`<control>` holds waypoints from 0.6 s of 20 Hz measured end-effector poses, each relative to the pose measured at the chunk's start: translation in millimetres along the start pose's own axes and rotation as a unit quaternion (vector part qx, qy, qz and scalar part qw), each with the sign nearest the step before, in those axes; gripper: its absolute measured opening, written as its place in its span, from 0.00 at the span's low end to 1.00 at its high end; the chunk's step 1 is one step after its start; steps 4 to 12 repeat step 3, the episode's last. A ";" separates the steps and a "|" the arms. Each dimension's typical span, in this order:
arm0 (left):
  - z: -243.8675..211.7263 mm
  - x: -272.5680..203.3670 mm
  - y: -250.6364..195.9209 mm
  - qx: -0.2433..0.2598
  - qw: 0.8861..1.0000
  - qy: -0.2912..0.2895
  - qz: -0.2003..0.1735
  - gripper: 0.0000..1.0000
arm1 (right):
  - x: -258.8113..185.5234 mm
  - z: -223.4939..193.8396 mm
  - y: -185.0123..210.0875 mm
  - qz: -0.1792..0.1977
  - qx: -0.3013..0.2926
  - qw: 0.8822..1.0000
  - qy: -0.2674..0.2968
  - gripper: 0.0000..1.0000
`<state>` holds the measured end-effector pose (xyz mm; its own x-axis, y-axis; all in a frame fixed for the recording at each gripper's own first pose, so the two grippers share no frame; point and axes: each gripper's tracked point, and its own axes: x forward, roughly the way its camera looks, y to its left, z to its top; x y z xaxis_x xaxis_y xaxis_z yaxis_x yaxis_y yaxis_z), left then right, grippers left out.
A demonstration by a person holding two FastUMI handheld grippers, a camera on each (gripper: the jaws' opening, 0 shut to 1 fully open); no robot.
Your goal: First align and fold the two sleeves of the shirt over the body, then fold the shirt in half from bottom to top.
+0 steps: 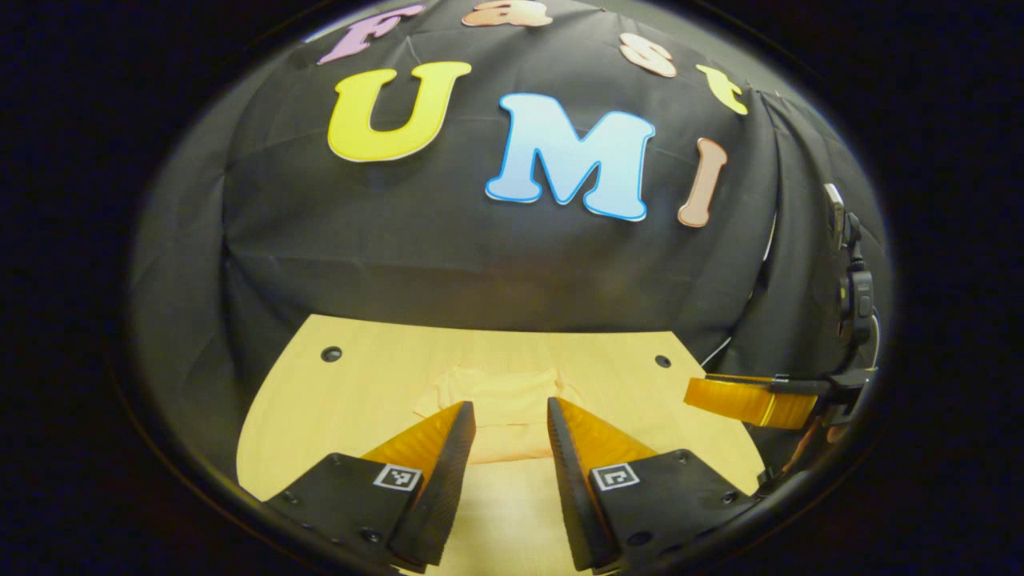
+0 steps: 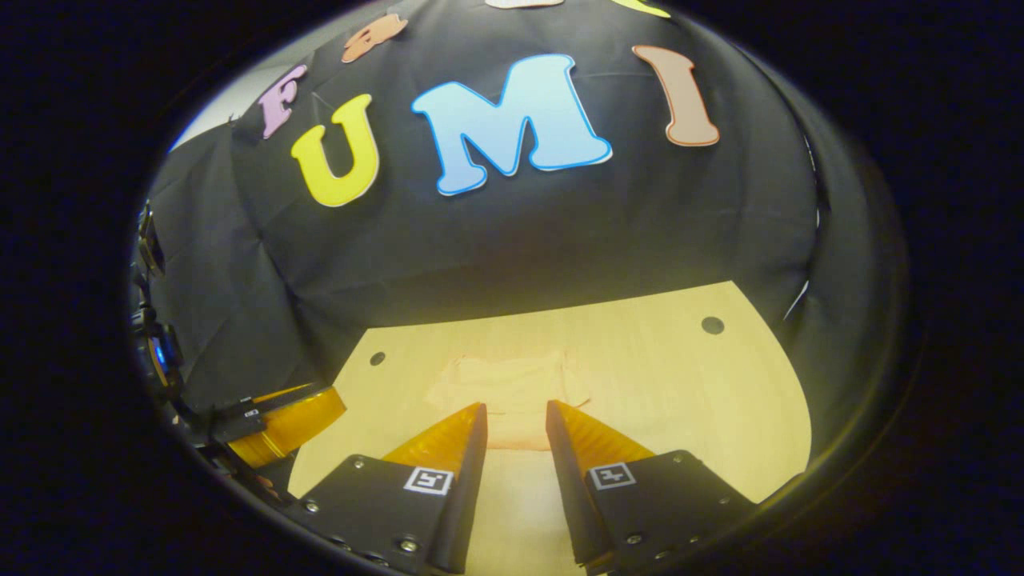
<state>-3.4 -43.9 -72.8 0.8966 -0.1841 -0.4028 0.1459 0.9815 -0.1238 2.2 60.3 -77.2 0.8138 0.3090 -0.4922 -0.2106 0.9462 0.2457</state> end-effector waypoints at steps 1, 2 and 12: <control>-0.5 -10.0 -0.6 0.004 1.000 -0.007 0.001 0.58 | -7.7 -1.4 2.9 -0.001 -0.007 1.000 -0.006 0.47; 0.0 -20.3 0.5 0.009 1.000 -0.015 0.004 0.58 | -15.3 -1.3 6.2 -0.001 -0.013 1.000 -0.014 0.47; -0.6 -28.9 0.2 0.015 1.000 -0.020 0.004 0.58 | -22.7 -3.2 8.9 -0.001 -0.018 1.000 -0.018 0.47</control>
